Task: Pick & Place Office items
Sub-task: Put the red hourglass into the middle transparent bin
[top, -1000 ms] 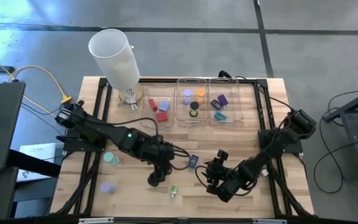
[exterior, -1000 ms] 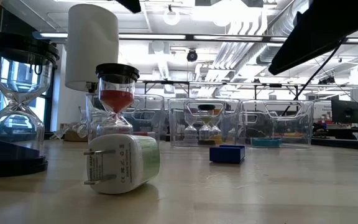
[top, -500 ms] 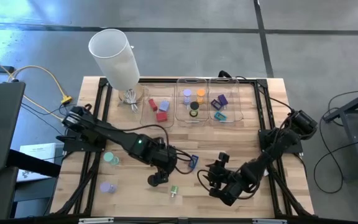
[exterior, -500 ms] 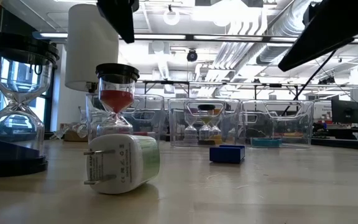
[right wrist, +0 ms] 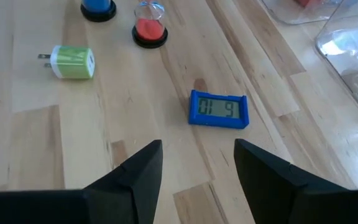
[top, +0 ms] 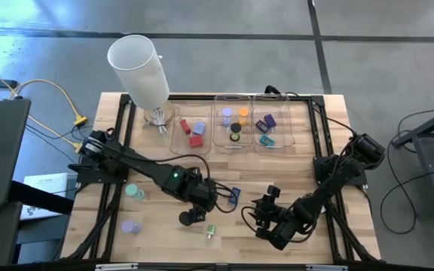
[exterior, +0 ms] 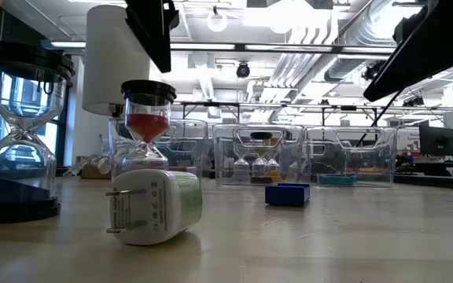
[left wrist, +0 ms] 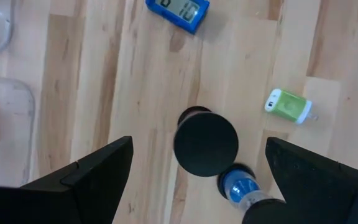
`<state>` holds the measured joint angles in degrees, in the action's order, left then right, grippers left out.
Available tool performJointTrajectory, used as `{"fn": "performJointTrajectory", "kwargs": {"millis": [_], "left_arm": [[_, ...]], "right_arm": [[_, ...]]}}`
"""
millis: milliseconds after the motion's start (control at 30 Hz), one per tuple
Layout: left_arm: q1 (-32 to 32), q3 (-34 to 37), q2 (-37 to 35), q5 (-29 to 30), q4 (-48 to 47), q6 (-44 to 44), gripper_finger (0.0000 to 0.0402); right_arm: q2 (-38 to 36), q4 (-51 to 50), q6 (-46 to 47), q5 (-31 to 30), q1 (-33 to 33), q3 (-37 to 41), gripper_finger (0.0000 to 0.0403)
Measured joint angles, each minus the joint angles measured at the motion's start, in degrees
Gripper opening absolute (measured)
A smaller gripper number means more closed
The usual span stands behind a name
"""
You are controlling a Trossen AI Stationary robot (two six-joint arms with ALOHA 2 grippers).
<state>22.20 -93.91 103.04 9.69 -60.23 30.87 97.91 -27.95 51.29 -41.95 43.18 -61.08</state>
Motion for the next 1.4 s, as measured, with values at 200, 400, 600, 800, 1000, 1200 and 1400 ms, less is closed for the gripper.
{"fn": "performJointTrajectory", "kwargs": {"millis": [200,400,600,800,1000,1200,1400], "left_arm": [[0.03,0.03,0.97,0.78,-0.54,0.83,0.0358],[0.09,0.02,2.73,-0.56,-1.07,0.97,0.0358],[0.11,0.01,3.49,-0.56,-1.13,1.07,0.0358],[0.11,0.02,5.24,-0.56,-1.11,1.07,0.0358],[0.11,0.04,7.3,-1.14,-1.43,1.07,0.0358],[0.11,0.01,7.93,-1.09,-1.41,0.8,0.0358],[0.11,0.02,7.96,-0.04,-1.07,0.6,0.0358]], "right_arm": [[0.0,0.05,-0.02,-0.03,0.0,0.0,0.0188],[0.0,0.45,-0.07,-0.08,0.0,0.0,0.0188],[0.0,0.88,-0.08,-0.12,0.33,0.0,0.0188],[0.0,1.26,-0.09,-0.09,0.33,0.0,0.0188],[-0.02,1.51,-0.3,-0.09,0.33,0.0,0.0188],[0.0,1.66,-0.34,-0.07,0.33,-0.02,0.0188],[0.0,1.67,-0.52,-0.09,0.33,-0.02,0.0188]]}}
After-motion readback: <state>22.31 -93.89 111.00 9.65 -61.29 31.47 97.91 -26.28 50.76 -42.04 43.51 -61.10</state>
